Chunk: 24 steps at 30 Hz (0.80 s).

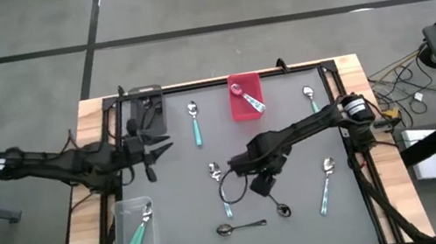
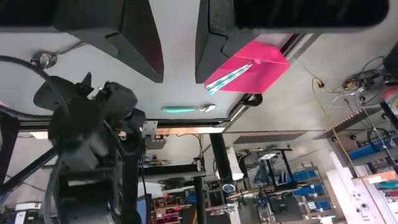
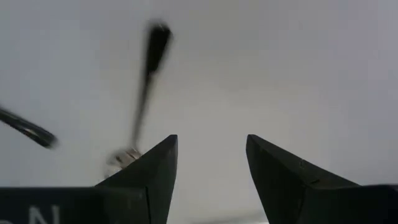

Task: Sort silverware by color (type)
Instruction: Put the black spoon into the black bin

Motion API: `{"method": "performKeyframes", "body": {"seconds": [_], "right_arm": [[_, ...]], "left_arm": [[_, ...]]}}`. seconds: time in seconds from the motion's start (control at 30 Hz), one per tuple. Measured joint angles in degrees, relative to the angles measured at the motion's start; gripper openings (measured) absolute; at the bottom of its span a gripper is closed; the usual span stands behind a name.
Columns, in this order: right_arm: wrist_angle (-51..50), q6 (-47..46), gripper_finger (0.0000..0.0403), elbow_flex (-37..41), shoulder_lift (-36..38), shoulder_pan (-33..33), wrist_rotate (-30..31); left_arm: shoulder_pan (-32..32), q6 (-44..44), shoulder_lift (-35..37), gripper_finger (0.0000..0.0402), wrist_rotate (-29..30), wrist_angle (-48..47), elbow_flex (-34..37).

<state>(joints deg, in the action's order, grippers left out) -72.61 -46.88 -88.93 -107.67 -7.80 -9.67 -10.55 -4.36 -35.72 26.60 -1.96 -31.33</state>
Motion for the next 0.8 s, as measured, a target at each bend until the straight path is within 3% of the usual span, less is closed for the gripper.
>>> {"method": "performKeyframes", "body": {"seconds": [0.37, 0.53, 0.8], "right_arm": [[-2.7, -4.1, 0.0183, 1.0, 0.3, -1.0, -0.8], [2.9, -5.0, 0.0183, 1.0, 0.0, -3.3, -0.8], [10.5, -15.2, 0.0182, 1.0, -0.2, -6.4, -1.3]], "left_arm": [[0.0, 1.9, 9.1, 0.0075, 2.1, -5.1, 0.0], [0.0, 3.5, 9.6, 0.0075, 2.0, -5.1, 0.0], [0.0, 8.1, 9.2, 0.0075, 2.0, -5.2, 0.0]]}}
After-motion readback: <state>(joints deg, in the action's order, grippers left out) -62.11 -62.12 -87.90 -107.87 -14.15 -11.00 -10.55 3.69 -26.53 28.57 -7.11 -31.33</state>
